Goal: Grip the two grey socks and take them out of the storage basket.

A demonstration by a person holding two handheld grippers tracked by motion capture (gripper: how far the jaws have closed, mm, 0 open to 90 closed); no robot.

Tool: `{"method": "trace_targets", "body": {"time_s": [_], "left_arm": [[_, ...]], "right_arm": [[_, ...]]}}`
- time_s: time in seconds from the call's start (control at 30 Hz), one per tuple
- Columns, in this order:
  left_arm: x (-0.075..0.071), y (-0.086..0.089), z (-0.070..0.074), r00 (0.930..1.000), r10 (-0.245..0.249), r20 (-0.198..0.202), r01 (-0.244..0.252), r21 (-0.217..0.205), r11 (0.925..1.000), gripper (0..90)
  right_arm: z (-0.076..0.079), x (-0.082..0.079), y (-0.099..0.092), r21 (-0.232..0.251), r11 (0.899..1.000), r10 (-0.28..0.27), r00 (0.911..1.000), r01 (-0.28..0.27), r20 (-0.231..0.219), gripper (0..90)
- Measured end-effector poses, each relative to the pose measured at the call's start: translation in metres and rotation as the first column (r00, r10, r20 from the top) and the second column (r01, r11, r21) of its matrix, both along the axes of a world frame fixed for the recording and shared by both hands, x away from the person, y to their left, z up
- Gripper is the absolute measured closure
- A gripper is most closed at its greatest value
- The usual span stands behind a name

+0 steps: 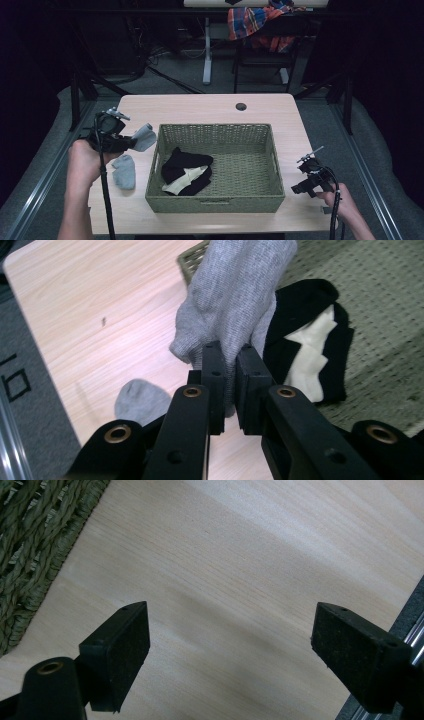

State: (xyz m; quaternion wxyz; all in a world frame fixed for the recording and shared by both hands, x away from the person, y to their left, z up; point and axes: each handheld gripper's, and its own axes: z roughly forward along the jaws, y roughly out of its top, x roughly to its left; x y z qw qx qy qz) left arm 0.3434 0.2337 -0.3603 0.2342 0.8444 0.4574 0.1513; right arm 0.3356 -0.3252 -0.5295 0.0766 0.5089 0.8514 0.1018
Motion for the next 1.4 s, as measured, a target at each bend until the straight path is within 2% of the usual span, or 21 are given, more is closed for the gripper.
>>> {"method": "trace_targets", "body": {"time_s": [0.3, 0.73, 0.83, 0.9, 1.1, 1.4], "left_arm": [[0.003, 0.018, -0.006, 0.9976, 0.069, -0.009, -0.069, 0.005, 0.9976, 84.9], [0.011, 0.029, -0.022, 0.9931, 0.104, -0.054, -0.103, 0.02, 0.9945, 84.9], [0.013, 0.031, -0.025, 0.9916, 0.114, -0.061, -0.113, 0.015, 0.9935, 84.9], [0.014, 0.035, -0.028, 0.9921, 0.104, -0.069, -0.105, -0.009, 0.9944, 84.9], [0.017, 0.042, -0.036, 0.9878, 0.129, -0.087, -0.132, -0.02, 0.9911, 84.9], [0.024, 0.046, -0.054, 0.9809, 0.143, -0.132, -0.144, 0.0, 0.9895, 84.8]], "right_arm": [[0.0, 0.0, 0.0, 0.002, 1.0, 0.0, 1.0, 0.0, -0.002, 15.5], [0.0, 0.0, 0.0, 0.01, 1.0, -0.001, 1.0, 0.001, 0.002, 15.5], [0.0, 0.0, 0.0, 0.008, 1.0, 0.003, 1.0, -0.003, -0.002, 15.5], [0.0, 0.0, 0.0, 0.007, 1.0, 0.005, 1.0, -0.005, -0.005, 15.5], [0.0, 0.0, 0.0, 0.007, 1.0, 0.007, 1.0, -0.007, -0.007, 15.5], [0.0, 0.0, 0.0, 0.007, 1.0, 0.008, 0.9999, -0.008, -0.007, 15.5]]}}
